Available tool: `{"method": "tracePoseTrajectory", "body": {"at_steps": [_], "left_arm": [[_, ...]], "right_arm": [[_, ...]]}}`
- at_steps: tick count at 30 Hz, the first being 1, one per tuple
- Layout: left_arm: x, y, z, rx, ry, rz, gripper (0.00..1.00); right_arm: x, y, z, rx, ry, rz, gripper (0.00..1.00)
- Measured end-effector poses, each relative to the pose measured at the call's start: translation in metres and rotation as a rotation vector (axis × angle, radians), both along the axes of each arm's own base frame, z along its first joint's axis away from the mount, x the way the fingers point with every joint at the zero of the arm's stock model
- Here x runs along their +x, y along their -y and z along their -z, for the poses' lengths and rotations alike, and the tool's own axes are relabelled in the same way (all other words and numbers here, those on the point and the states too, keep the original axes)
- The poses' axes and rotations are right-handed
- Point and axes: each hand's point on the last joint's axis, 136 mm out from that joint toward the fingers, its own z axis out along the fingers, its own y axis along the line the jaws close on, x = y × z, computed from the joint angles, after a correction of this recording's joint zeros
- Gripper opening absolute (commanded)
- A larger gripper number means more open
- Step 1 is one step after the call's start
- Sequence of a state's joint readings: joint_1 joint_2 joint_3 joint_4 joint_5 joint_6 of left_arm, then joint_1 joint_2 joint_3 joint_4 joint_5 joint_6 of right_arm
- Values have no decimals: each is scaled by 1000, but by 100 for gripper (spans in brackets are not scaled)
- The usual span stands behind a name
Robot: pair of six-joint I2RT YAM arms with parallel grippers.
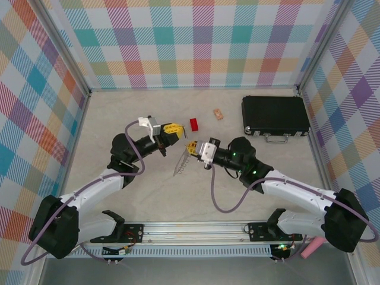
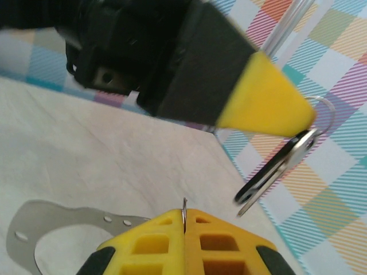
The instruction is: Put the keys on the keyring
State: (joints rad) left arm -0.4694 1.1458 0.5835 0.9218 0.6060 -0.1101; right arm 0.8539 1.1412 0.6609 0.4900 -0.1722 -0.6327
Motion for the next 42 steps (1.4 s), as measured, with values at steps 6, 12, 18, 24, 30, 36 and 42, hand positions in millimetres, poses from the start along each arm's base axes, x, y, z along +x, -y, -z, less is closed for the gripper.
{"method": "tracePoseTrajectory", "body": {"at_steps": [6,12,18,24,30,36,42], "left_arm": [[9,-16,5,-9,10,-130,0],[13,-20,7,-8,10,-166,0],[14,-21,7,-8,12,-174,0],[15,-21,7,-8,12,-177,0],[15,-21,7,-8,12,-177,0],[15,-21,7,-8,12,-177,0],[15,-21,7,-8,11,-177,0]], "right_arm": [[3,3,9,-63,150,71,0],[-1,0,0,-73,263,94,0],[-2,-1,-8,-66,325,107,0],[-3,-1,-7,-67,335,109,0],[-4,-1,-8,-63,338,108,0],[-4,-1,-11,-50,340,114,0],[4,3,4,-57,150,116,2]]}}
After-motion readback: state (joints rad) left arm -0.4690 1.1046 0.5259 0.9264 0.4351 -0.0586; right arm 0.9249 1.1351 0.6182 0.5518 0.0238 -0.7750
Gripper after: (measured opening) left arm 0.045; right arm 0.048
